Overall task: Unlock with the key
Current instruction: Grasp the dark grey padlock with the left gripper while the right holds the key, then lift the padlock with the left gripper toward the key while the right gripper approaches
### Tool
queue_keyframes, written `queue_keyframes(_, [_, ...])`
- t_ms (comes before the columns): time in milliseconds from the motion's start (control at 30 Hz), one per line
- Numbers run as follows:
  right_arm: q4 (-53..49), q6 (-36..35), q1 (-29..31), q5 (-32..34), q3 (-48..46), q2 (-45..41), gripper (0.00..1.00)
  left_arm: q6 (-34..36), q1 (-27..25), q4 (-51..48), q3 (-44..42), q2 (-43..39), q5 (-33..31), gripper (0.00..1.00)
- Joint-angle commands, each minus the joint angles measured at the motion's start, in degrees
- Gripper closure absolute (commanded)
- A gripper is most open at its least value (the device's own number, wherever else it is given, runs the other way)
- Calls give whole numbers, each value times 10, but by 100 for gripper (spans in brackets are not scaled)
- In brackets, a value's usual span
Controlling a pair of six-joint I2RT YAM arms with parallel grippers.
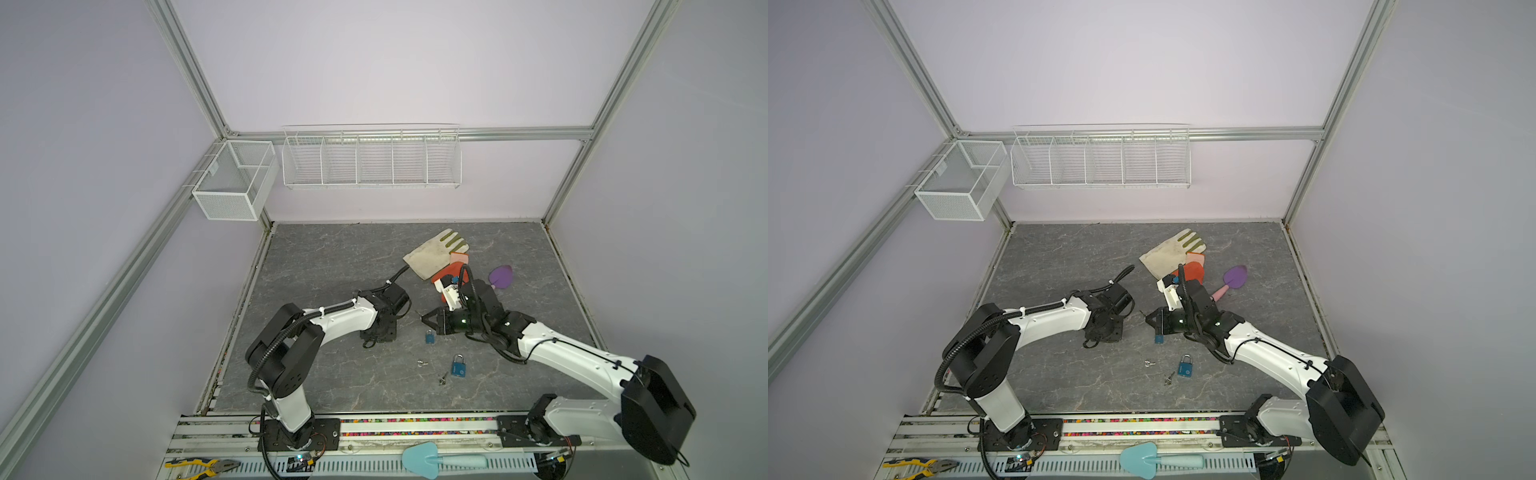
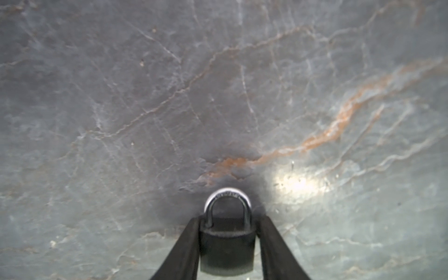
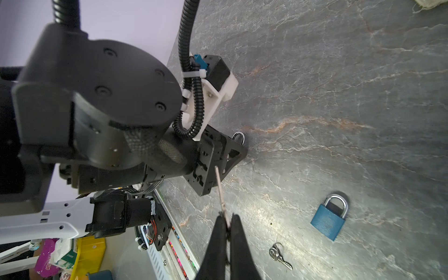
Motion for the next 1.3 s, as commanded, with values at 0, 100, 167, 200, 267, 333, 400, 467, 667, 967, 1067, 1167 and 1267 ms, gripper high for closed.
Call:
queue_keyframes(0, [5,-11,-2,8,-12,-20,94,-9,-1,-17,0,16,-14,62])
queue_keyframes(100, [2,-13,-1,12,-13,-24,94,-10,-1,-18,-2,15,-12,64])
queue_keyframes(167, [0,-15,-1,13,-14,-26,94,-12,-2,-18,-6,13,-13,68])
queue_keyframes(200, [1,-15,-1,13,-14,-26,94,-14,-2,-17,-7,10,-13,68])
queue_keyframes(267, [-3,-18,-2,14,-12,-25,94,-17,-2,-11,-11,7,-11,72])
queue_keyframes(333, [-15,-23,-2,21,-7,-25,94,-24,-2,-9,-13,1,-12,74])
queue_keyframes(400, [-30,-26,-1,26,0,-26,94,-34,-2,1,-19,-11,-12,77])
queue_keyframes(467, [-55,-32,0,35,10,-26,94,-49,-2,13,-24,-26,-7,81])
queue_keyframes(667, [-81,-34,10,51,16,-34,94,-117,-2,31,-24,-78,-1,90])
queue_keyframes(967, [-133,-30,75,138,48,-37,94,-227,-2,113,-18,-170,47,99])
queue_keyframes(1067, [-140,-20,99,173,58,-38,94,-269,-3,160,-30,-201,56,100])
queue_keyframes(1167, [-128,-11,113,195,59,-38,94,-315,-4,197,-47,-225,58,100])
queue_keyframes(1267, [-119,-6,124,214,67,-31,94,-363,-9,228,-63,-243,54,100])
